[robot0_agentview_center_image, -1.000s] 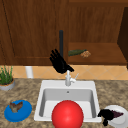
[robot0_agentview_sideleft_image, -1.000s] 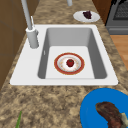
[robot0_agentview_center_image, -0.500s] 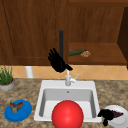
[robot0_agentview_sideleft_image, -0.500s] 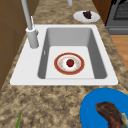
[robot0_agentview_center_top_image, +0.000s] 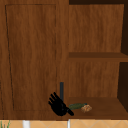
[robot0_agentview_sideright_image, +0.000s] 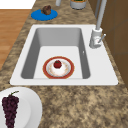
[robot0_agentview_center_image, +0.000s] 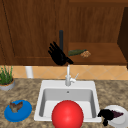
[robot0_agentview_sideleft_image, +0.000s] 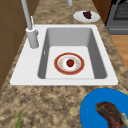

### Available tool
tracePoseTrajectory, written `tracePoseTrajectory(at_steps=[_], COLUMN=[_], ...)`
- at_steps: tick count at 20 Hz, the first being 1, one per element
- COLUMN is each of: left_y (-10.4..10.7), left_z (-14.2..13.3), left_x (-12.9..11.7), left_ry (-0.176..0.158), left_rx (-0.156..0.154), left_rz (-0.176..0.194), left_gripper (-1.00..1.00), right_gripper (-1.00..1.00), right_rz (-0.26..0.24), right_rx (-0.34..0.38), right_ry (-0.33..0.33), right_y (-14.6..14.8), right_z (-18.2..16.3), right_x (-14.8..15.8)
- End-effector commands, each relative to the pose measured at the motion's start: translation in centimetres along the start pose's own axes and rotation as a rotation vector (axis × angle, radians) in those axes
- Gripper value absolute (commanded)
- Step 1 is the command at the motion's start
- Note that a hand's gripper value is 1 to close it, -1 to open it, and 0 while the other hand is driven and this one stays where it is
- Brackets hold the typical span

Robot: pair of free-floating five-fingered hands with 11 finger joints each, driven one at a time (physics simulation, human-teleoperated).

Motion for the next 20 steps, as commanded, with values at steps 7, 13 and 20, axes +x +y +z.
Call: tracePoseTrajectory(at_steps=[7, 13, 20], left_y=[-1.4, -4.0, -7.0], left_z=[-2.2, -1.6, -1.0], left_x=[-2.9, -4.6, -7.4], left_ry=[0.02, -0.029, -0.015], left_rx=[0.129, 0.125, 0.162], left_rz=[-0.034, -0.091, -0.107], left_gripper=[-1.0, -1.0, -1.0], right_gripper=[0.0, 0.0, 0.0], right_rz=[0.0, 0.0, 0.0], right_rx=[0.0, 0.0, 0.0], right_ry=[0.0, 0.0, 0.0], right_y=[0.0, 0.0, 0.0], right_z=[0.0, 0.0, 0.0], right_x=[0.0, 0.0, 0.0])
